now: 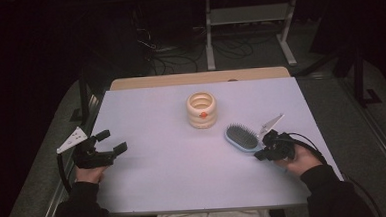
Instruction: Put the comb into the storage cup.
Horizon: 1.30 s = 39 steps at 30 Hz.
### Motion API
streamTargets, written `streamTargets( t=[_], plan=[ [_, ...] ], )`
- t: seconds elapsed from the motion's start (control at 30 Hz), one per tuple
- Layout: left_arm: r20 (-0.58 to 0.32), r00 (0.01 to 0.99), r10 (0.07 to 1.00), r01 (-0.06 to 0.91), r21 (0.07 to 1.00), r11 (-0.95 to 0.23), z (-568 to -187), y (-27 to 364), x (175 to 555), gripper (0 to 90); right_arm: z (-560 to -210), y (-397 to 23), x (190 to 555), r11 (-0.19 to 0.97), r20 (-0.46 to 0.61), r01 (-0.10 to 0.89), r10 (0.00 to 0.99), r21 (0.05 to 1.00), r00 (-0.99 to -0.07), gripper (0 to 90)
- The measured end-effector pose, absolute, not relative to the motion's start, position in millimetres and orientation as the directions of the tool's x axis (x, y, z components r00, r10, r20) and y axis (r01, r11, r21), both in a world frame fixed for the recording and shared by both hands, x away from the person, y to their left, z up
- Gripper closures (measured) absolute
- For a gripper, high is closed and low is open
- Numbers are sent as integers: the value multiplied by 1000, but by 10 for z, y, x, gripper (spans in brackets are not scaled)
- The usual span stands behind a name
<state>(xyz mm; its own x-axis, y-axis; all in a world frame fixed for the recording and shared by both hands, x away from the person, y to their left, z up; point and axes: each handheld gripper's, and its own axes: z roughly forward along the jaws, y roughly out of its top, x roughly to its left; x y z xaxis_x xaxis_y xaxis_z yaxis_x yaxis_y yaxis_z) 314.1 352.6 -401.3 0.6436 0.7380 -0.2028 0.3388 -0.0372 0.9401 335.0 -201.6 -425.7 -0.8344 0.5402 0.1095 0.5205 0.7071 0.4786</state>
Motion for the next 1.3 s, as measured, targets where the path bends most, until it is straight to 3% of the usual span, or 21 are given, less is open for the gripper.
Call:
streamTargets(
  t=[0.63, 1.3],
  plan=[
    [-205, 644, 737, 340, 940, -36, -4014, 3524, 3141, 0, -4268, -2360, 3448, 632, 104, 597, 639, 494, -762, 880],
    [-204, 643, 738, 341, 940, -36, -4016, 3523, 3142, 0, -4035, -2434, 3417, 600, 89, 563, 635, 569, -767, 836]
  ],
)
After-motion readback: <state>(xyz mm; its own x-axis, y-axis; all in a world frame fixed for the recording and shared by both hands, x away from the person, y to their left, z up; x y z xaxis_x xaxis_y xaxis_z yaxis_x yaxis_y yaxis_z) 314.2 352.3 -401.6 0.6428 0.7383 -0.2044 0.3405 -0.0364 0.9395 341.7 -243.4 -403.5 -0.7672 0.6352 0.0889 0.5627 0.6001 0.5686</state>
